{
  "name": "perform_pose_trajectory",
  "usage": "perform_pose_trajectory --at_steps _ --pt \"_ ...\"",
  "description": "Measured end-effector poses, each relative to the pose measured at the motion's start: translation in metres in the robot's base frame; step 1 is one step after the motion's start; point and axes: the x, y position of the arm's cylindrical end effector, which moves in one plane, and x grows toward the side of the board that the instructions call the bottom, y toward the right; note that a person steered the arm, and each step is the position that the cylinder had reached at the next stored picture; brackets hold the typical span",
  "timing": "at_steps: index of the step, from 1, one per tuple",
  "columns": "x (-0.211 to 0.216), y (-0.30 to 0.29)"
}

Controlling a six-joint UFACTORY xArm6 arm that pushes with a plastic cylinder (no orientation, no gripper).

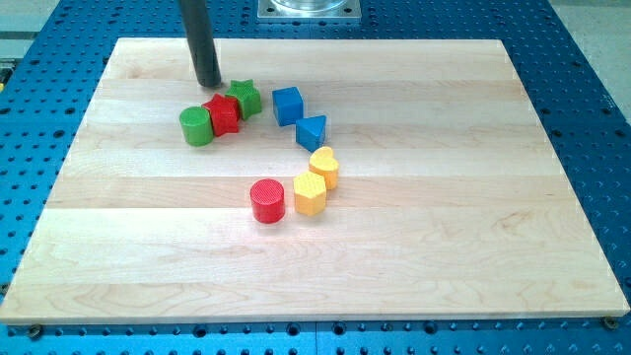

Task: Push the green circle below the red star

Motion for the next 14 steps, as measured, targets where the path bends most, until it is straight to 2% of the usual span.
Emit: perform_pose_trajectory --at_steps 3,7,9,11,12,14 --pt "0.018 0.046" --pt "0.037 0.028" --pt "0.034 -0.012" --pt "0.097 -0.015" --pt "0.115 -0.015" --pt "0.102 -0.02"
